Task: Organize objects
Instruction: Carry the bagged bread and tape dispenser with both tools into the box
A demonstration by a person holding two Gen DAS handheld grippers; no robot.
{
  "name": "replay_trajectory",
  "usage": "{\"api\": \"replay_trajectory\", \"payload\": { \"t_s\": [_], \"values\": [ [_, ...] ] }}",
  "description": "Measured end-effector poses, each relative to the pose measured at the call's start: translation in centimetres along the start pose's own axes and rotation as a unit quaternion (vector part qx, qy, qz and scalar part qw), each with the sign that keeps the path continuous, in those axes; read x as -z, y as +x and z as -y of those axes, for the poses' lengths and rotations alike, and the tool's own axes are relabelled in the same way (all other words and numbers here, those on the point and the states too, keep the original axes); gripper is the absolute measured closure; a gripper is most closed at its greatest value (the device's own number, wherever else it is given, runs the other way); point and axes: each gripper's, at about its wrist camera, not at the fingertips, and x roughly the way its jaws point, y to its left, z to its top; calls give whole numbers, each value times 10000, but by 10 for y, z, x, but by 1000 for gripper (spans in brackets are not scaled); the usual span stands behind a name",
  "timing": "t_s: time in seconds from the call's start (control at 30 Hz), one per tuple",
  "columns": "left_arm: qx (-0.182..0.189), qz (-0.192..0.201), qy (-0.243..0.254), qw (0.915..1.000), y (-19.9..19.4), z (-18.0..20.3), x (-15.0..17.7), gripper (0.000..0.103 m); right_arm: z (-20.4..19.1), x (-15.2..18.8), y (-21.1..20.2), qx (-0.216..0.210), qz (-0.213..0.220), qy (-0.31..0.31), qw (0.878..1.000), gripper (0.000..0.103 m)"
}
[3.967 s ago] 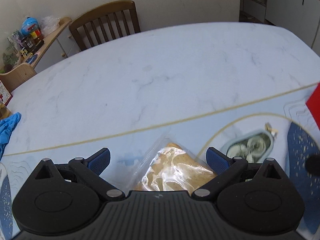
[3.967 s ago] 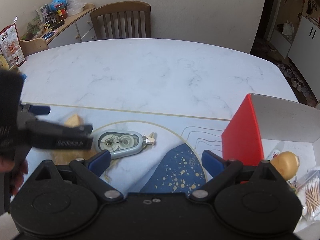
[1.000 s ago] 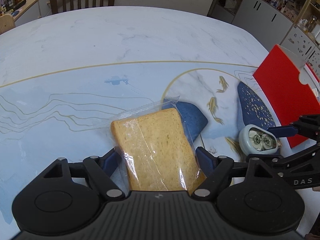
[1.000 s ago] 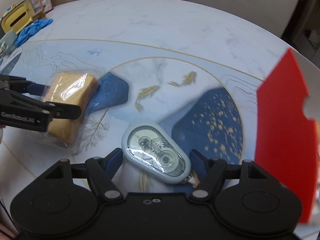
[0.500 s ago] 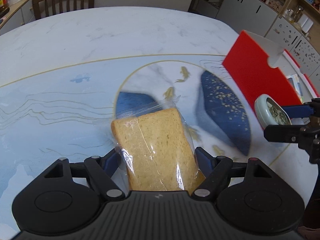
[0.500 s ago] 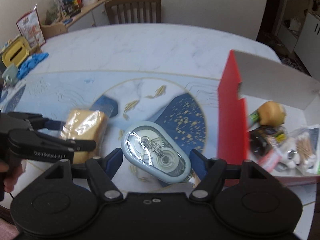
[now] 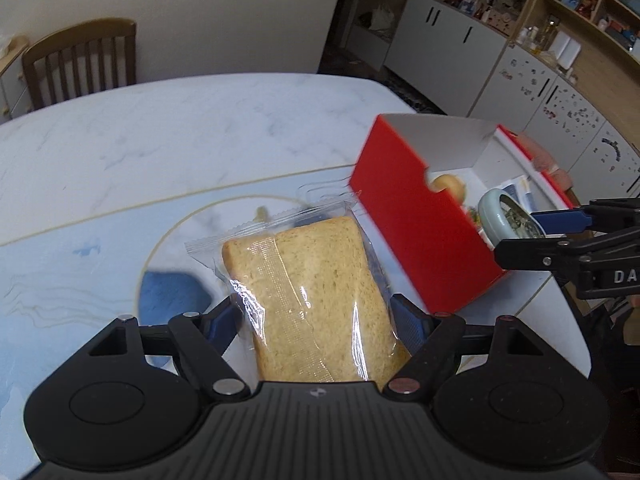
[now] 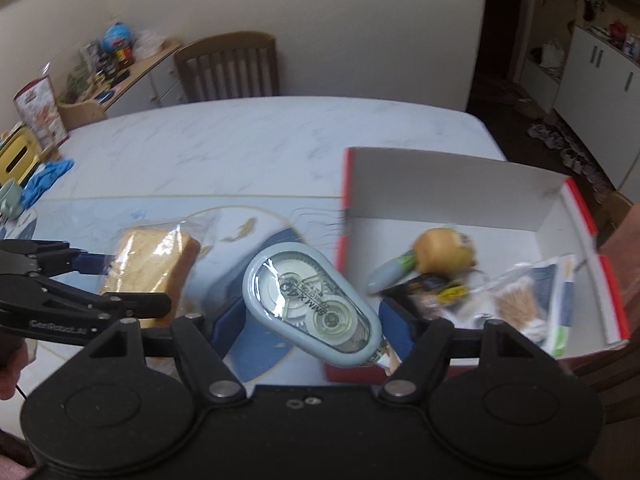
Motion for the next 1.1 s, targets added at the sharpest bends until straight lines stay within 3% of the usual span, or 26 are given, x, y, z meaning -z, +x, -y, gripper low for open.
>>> {"api": "replay_trajectory", "payload": {
  "t_s": [0.33, 0.53, 0.87, 1.1],
  "values": [
    [232, 217, 620, 9976, 15, 77, -43, 24, 87, -9, -12, 478, 232, 461, 9975, 30],
    [308, 137, 991, 9945, 43, 126, -64, 24, 133, -14, -5, 656, 205, 699, 9952, 30],
    [226, -136, 1262, 9916, 105, 183, -84, 25, 170, -24, 36, 775, -77, 747, 9942, 30],
    [21, -408, 1342, 9901, 141, 193, -85, 25, 173, -30, 66, 817, -360, 550, 9945, 30]
  ]
}}
